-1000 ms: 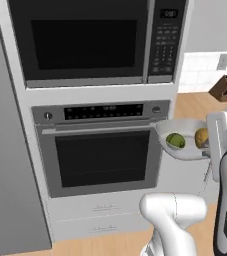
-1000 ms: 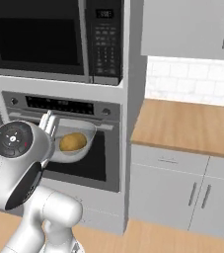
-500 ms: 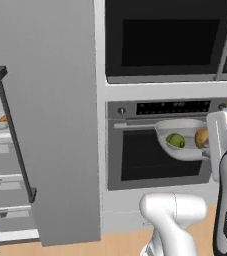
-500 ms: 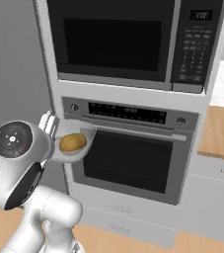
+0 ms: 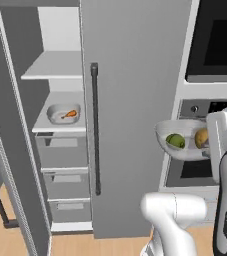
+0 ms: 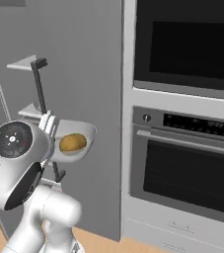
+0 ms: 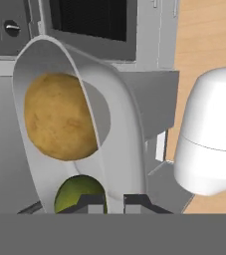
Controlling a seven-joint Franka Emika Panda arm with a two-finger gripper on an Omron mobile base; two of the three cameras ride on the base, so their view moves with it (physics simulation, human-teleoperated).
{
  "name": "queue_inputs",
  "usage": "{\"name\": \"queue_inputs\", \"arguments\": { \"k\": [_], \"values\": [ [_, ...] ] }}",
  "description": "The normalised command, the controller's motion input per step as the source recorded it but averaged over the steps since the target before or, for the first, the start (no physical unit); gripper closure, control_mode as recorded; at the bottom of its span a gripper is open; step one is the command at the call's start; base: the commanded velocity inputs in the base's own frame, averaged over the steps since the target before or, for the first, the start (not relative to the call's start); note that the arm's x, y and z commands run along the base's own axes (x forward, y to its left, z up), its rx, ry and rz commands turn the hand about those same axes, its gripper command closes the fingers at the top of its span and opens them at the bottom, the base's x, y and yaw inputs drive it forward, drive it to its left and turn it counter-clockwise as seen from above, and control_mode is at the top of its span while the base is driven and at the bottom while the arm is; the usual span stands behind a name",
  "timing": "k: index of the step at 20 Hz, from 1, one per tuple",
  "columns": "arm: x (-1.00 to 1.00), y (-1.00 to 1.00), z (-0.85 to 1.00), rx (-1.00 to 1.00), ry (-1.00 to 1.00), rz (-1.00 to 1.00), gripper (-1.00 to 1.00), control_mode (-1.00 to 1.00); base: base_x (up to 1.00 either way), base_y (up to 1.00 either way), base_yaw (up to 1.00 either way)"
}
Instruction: Take the meat container that has the chicken drumstick and place it on the second highest rack of the freezer. Then take the vegetable container that has the lime and potato and place it on the highest rack of the freezer.
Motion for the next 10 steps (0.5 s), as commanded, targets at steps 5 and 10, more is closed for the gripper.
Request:
{"name": "queue_inputs", "arguments": {
  "k": [5, 10],
  "values": [
    [0.00, 0.00, 0.00, 0.00, 0.00, 0.00, 1.00, 1.00, 0.06, 1.00, 0.17],
    [0.00, 0.00, 0.00, 0.00, 0.00, 0.00, 1.00, 1.00, 0.37, 0.55, 0.08]
  ]
}}
